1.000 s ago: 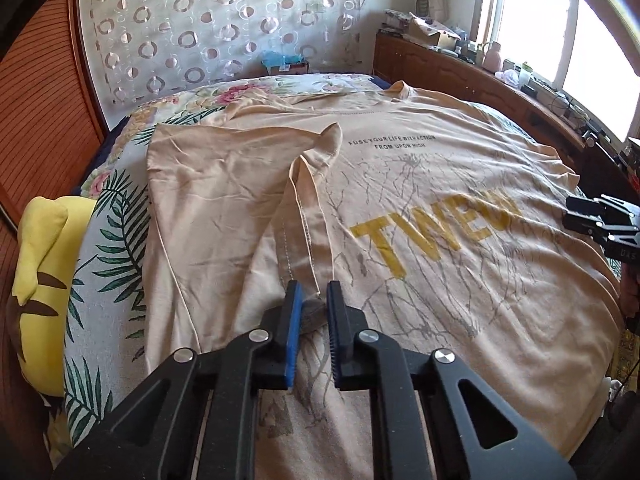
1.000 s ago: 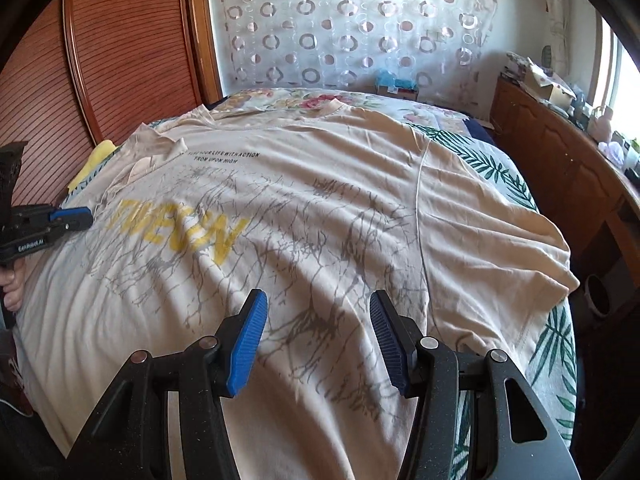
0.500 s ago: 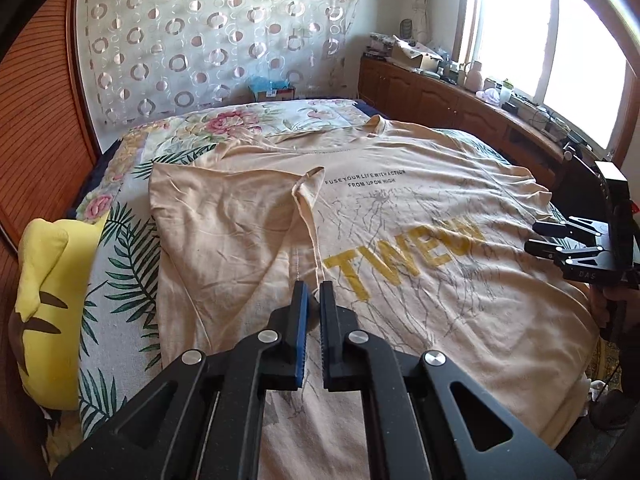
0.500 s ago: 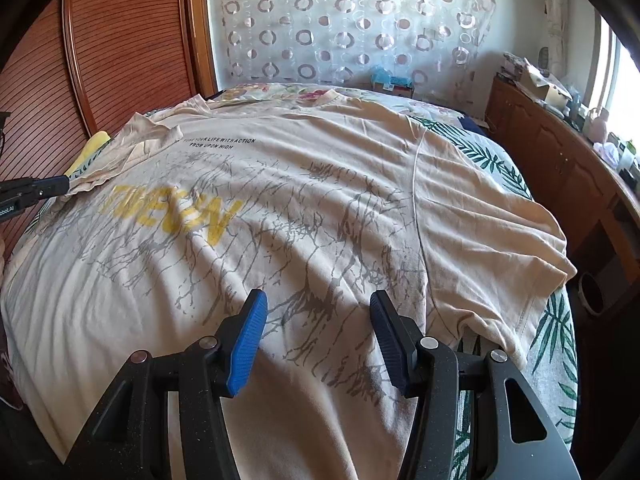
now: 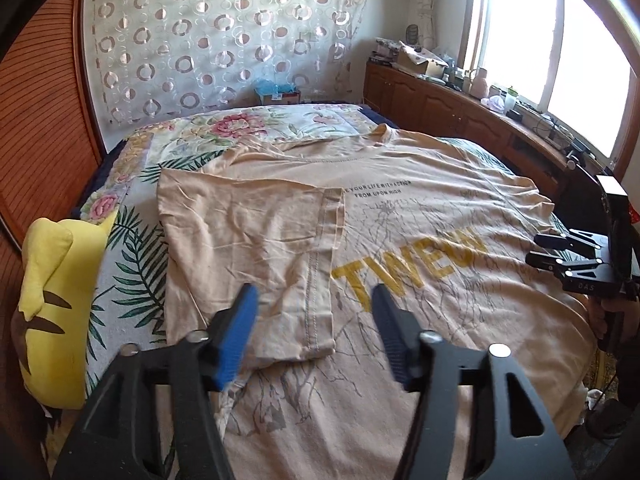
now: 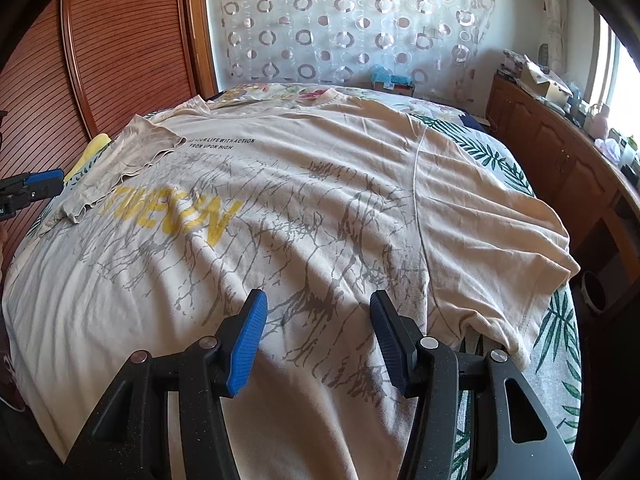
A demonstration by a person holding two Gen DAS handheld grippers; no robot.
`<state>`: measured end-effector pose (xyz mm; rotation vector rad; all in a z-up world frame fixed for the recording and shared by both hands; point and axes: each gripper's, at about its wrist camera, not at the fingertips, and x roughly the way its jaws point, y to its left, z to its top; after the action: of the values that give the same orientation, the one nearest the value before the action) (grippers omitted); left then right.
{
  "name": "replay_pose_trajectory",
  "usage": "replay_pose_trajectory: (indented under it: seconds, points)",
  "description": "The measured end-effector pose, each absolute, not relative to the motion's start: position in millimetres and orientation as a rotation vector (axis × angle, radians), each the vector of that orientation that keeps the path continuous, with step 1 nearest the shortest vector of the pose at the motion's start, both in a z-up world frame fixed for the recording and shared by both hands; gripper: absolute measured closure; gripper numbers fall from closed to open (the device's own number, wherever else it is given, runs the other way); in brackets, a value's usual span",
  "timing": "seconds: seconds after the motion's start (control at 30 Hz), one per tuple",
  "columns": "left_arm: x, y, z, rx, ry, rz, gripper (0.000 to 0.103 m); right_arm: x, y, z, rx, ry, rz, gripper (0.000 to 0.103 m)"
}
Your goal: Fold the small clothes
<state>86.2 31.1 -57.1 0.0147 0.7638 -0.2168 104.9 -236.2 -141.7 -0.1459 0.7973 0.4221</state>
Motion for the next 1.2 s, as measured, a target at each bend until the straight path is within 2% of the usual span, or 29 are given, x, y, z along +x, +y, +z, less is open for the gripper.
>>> replay_pose_trajectory:
  seconds: [0.03, 0.07, 0.6, 1.2]
  points:
    - [87, 30, -57, 0.015, 0.756, -0.215, 0.028, 105, -236, -142, -0.143, 0.800, 0.419, 0.047]
    - [87, 30, -56, 0.011, 0.749, -0.218, 0.025, 105, -237, -142, -0.142, 0.800, 0.419, 0.047]
    - [88, 18, -45, 0.011, 0.704, -0.161, 0.025, 100, -245, -136, -0.127, 0.778, 0.414, 0.047]
    - [106, -43, -41, 0.031, 0.694, -0.278, 0.025, 152, -377, -126, -0.022, 0.775, 0.111, 0.048]
